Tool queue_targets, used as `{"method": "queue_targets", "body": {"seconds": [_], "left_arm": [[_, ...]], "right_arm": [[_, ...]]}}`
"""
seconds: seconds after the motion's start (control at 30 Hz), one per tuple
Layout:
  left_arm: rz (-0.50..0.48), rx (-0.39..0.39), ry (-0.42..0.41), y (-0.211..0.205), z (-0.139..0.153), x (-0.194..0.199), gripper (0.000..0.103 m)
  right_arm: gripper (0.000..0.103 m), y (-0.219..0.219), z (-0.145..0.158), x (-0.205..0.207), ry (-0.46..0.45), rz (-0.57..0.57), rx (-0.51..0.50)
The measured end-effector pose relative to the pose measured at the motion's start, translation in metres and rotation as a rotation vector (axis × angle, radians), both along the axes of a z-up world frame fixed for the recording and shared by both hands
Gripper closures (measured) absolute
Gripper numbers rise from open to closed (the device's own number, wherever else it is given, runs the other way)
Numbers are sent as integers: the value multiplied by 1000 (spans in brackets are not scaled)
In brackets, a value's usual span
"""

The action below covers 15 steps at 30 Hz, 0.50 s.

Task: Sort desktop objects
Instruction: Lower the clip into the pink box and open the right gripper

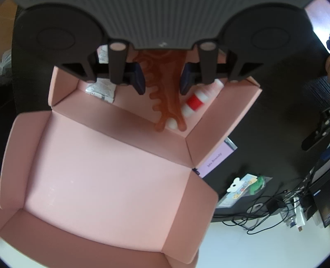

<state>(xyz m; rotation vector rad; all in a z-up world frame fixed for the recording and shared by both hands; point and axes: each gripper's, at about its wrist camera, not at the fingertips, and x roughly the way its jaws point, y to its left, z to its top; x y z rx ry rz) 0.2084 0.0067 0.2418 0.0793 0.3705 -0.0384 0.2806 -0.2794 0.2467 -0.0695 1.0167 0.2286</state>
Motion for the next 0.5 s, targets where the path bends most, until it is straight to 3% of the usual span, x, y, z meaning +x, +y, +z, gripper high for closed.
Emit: {"method": "queue_targets", "body": {"seconds": [0.5], "left_arm": [[1, -5, 4, 1, 0, 0, 0]], "right_arm": [[67, 4, -5, 8, 12, 3, -28]]}}
